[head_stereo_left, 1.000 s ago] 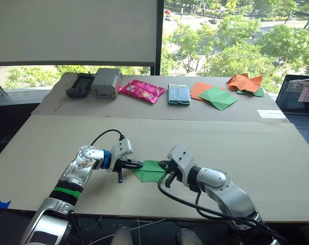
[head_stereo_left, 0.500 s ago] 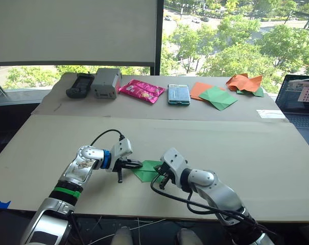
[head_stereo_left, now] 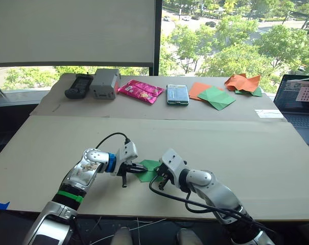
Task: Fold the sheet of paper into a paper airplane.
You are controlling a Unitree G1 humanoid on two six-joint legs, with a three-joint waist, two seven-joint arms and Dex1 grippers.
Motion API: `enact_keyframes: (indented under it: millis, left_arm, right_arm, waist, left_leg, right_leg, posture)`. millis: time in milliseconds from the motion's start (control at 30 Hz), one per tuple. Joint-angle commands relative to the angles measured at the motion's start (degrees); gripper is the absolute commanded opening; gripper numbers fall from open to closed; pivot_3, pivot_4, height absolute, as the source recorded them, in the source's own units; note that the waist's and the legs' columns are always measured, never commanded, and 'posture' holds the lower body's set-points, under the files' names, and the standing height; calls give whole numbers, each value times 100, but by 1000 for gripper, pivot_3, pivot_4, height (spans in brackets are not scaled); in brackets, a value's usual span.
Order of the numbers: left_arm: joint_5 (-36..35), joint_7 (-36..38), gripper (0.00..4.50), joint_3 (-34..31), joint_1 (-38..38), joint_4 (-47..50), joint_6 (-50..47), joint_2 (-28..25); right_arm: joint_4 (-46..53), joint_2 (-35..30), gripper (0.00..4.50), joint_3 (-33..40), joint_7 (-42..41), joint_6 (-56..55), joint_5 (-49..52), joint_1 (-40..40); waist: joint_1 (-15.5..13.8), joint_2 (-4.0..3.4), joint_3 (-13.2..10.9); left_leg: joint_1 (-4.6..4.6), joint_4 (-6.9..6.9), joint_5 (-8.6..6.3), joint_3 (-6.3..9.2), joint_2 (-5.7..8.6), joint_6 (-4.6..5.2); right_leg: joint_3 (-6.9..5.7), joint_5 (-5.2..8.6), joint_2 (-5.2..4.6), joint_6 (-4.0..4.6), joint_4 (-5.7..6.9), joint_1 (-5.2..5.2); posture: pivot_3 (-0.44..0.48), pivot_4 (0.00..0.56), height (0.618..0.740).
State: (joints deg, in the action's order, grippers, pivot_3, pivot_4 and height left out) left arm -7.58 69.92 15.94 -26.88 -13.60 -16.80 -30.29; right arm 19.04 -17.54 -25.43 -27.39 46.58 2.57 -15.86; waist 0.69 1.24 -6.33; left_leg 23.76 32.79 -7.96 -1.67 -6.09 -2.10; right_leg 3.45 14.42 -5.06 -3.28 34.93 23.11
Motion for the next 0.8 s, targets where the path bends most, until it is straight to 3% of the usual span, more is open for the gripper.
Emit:
enact_keyframes:
  millis: [33,800]
  left_arm:
    - [276,-134,0,125,19,-279,284,-46]
    - [196,29,0,-248,817,-485,408,-910]
  right_arm:
    - [-190,-43,45,-43,86,307,-91,49]
    - [-175,13,45,-71,117,565,-69,-86]
  waist:
    - [-1,2,11]
    - [45,7,41]
  left_leg:
    - [-1,0,0,0,0,0]
    - [-60,-12,-30,7,-2,-18]
  right_leg:
    - [0,0,0,0,0,0]
    - [-1,1,-5,0,4,-8]
  posture:
    - [0,150,720]
    - [0,150,720]
